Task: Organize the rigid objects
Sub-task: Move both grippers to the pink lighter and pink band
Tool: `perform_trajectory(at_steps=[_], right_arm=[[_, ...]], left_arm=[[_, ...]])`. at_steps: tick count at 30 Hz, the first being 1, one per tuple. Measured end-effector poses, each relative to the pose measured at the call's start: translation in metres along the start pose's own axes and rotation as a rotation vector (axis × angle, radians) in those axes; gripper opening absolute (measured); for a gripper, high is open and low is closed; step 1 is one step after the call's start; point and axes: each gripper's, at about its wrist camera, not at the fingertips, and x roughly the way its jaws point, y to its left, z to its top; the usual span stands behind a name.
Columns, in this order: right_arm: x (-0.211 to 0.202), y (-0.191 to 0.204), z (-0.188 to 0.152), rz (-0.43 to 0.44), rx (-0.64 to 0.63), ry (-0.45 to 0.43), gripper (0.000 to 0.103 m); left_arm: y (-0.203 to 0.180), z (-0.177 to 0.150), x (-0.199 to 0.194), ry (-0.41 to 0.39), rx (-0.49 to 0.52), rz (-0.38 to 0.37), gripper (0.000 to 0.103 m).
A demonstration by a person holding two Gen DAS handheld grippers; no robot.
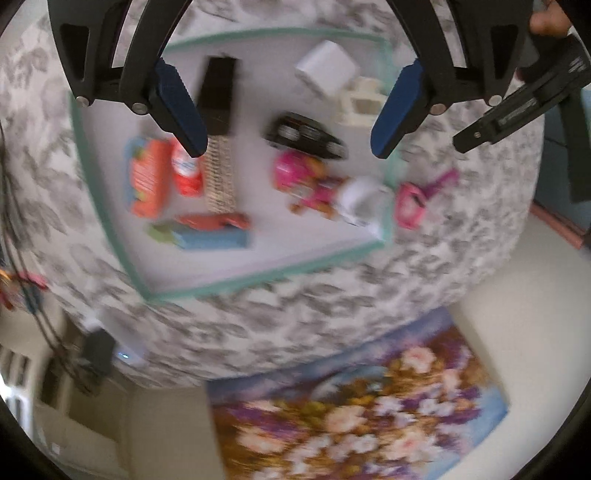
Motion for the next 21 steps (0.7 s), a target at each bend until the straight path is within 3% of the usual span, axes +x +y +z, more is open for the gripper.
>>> perform_trajectory(at_steps=[5, 9, 12, 18, 21], right_arm=[[0.017, 0.043, 0.019, 0.046, -0.073, 0.020, 0.092], [0.037, 0.066, 0.033, 0.079, -0.118, 0.053, 0.092], [0.057, 0.083, 0.045, 0.099, -0.158, 0.083, 0.092], [0.086, 0.099, 0.062, 0.081, -0.210, 0.137, 0.092], [0.100, 0.104, 0.069, 0.073, -0.238, 0.161, 0.092]], left_arm=[[0.036, 0.019, 0.018, 0.005, -0.043, 0.026, 0.087], [0.033, 0.035, 0.035, -0.010, 0.031, 0.046, 0.087], [0.024, 0.044, 0.047, -0.037, 0.121, 0.053, 0.087], [0.002, 0.053, 0.078, -0.076, 0.398, 0.124, 0.087], [-0.006, 0.056, 0.086, -0.102, 0.488, 0.108, 0.086]])
